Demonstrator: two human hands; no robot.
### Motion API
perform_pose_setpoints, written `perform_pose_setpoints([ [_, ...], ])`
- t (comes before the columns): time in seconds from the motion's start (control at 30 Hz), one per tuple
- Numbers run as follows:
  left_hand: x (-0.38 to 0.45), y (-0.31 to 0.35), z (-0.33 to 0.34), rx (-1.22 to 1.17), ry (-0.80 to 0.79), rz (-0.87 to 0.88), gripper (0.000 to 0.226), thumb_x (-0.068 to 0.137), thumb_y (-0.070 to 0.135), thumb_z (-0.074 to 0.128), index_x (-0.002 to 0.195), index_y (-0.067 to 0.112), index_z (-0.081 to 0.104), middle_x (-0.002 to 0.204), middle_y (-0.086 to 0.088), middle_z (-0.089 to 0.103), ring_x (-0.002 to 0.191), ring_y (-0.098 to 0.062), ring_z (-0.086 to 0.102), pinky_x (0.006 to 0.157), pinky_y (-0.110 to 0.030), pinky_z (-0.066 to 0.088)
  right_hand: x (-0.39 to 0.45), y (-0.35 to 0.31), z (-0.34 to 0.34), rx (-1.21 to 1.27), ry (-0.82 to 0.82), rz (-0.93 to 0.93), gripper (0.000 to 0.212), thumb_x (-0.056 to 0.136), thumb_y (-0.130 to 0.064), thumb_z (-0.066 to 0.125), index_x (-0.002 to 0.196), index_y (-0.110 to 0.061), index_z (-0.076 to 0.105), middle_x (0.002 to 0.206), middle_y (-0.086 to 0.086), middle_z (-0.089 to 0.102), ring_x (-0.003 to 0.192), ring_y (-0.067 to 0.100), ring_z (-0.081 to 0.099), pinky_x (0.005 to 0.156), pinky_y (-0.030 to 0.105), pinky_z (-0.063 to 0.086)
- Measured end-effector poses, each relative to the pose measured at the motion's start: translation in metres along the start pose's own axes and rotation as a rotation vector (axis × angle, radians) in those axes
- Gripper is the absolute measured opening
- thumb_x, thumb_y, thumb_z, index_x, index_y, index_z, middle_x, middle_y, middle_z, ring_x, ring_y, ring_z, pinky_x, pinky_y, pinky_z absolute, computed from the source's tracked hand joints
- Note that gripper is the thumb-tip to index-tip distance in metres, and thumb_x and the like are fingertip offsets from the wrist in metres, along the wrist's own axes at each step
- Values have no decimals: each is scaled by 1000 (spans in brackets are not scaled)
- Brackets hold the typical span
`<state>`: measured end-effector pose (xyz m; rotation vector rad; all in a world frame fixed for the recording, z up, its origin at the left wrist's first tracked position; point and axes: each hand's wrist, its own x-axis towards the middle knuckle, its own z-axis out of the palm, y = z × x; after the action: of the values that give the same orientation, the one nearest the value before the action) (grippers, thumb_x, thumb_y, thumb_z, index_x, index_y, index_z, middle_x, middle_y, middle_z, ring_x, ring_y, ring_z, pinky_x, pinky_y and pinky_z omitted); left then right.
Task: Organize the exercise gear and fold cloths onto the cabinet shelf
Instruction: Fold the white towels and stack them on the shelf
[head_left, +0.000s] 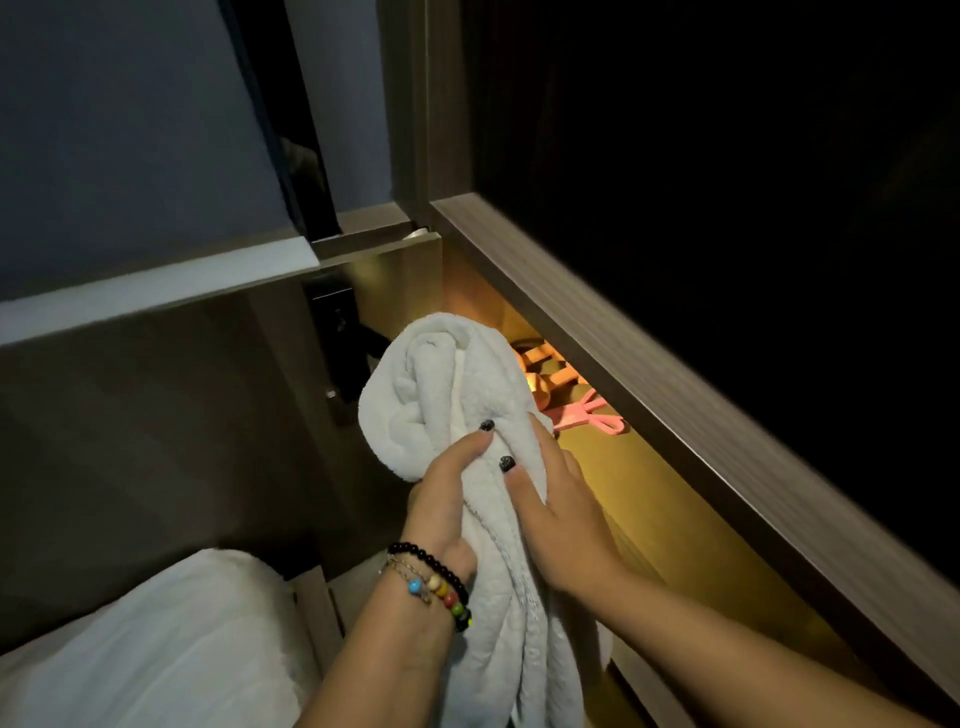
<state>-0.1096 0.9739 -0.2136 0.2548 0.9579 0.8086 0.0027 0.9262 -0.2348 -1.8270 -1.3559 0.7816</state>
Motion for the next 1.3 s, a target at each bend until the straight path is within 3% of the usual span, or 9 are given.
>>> perform_pose_setpoints([
  [0.23, 60, 10, 8, 100, -84, -142, 40, 78, 21, 76, 116, 12, 69, 114, -16, 69, 105, -37, 65, 96, -56, 49, 36, 16, 15, 43, 146, 151, 55, 91, -55, 34, 145, -49, 24, 148, -12, 36, 126, 8, 42, 102, 31, 39],
  [0.4, 80, -9, 15, 202, -175, -217, 38, 75, 18, 78, 111, 10, 71, 107, -16, 72, 99, -36, 68, 92, -56, 51, 26, 40, 20, 119, 333, 214, 45, 91, -53, 37, 136, -56, 35, 134, -25, 46, 117, -16, 42, 87, 5, 37],
  [0.5, 97, -27, 11, 274, -207, -234, 38, 70, 18, 82, 106, 10, 73, 99, -16, 74, 92, -36, 70, 87, -56, 53, 22, 60, 23, 173, 431, 274, 39, 85, -58, 39, 124, -59, 44, 120, -24, 56, 109, -6, 54, 84, 18, 45],
  [0.6, 115, -41, 0, 325, -335, -244, 48, 69, 23, 82, 114, 12, 69, 109, -18, 71, 102, -39, 67, 94, -57, 49, 17, 76, 37, 197, 564, 307, 42, 80, -67, 40, 119, -53, 45, 111, -21, 60, 101, -2, 59, 81, 26, 51],
  [0.73, 126, -63, -24, 364, -523, -215, 55, 73, 33, 78, 123, 16, 64, 117, -16, 68, 108, -37, 65, 99, -55, 47, 1, 95, 68, 220, 769, 373, 53, 82, -66, 42, 130, -44, 34, 119, -19, 55, 105, 1, 56, 82, 25, 48],
  [0.9, 134, -80, -78, 532, -828, -183, 34, 86, 38, 69, 117, 24, 67, 114, -10, 71, 105, -29, 68, 92, -49, 52, -33, 113, 116, 279, 964, 356, 50, 90, -58, 47, 134, -37, 34, 120, -15, 55, 105, 3, 56, 83, 26, 49],
  [1.1, 129, -78, -153, 692, -1001, -87, 44, 72, 57, 66, 97, 22, 76, 107, -6, 74, 100, -23, 70, 84, -40, 55, -81, 110, 170, 500, 1220, 331, 38, 90, -47, 55, 124, -33, 43, 107, -12, 58, 96, 7, 59, 68, 24, 47],
  [1.2, 124, -72, -179, 739, -1113, -9, 54, 66, 60, 75, 99, 18, 74, 105, 0, 74, 100, -17, 70, 81, -34, 56, -99, 103, 185, 481, 1274, 306, 32, 91, -45, 55, 119, -33, 47, 104, -10, 59, 92, 7, 60, 62, 20, 46],
  [1.3, 121, -74, -204, 869, -1264, 147, 65, 57, 53, 84, 110, 22, 61, 106, 12, 73, 101, -5, 67, 78, -20, 54, -113, 95, 187, 386, 1313, 283, 29, 91, -40, 56, 117, -29, 50, 100, -12, 60, 84, 2, 61, 51, 9, 45],
])
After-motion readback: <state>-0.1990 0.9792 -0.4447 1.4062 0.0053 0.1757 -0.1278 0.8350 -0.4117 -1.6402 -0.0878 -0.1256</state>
